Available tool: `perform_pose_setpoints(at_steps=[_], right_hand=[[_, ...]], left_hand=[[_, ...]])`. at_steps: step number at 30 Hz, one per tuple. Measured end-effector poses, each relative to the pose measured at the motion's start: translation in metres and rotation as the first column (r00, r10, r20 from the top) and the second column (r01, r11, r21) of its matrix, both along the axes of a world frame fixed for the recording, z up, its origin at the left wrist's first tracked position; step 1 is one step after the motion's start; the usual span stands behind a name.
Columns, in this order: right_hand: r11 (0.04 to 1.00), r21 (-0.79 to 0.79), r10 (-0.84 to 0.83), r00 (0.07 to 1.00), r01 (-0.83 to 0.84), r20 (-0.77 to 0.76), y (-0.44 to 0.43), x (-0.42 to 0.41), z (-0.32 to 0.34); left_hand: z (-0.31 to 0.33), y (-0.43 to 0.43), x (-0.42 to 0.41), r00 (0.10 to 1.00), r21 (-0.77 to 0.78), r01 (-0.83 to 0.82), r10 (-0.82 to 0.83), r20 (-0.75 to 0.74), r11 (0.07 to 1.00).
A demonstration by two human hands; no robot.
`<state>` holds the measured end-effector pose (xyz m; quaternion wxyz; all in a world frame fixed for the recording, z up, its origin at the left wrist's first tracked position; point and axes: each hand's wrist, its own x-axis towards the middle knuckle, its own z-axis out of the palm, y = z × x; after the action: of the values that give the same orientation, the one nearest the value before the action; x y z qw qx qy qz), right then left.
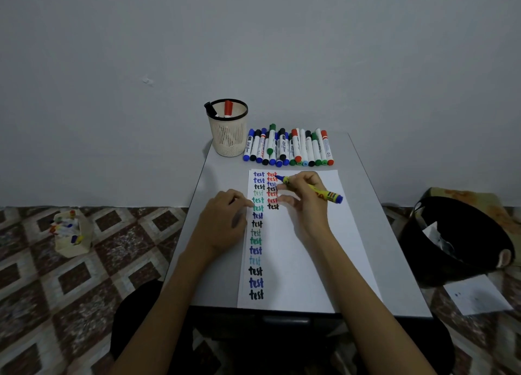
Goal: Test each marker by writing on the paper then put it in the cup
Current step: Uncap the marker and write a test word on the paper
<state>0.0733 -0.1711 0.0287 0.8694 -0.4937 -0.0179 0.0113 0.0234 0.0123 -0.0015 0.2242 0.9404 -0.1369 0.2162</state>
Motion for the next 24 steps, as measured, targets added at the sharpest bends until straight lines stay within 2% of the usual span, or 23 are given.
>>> perform_pose_setpoints(at_steps=[5,13,24], right_hand=[[0.978,-0.179,0.107,0.994,-0.103,0.012,0.005,0.003,0.002],[0.884,-0.467,0.026,0.996,0.018,0.088,0.014,0.011,-0.016],[0.825,-0.564,0.061,0.992,0.014,0.112,0.014,0.01,-0.018]], left_hand=[[-0.003,0.002,0.003,1.0,-0.023,0.003,-0.003,-0.01,1.0],[-0.004,0.001,0.005,0.999,-0.053,0.012,-0.013,-0.032,0.999],[-0.004,0.002,0.005,1.0,-0.064,0.01,-0.011,-0.023,0.998]])
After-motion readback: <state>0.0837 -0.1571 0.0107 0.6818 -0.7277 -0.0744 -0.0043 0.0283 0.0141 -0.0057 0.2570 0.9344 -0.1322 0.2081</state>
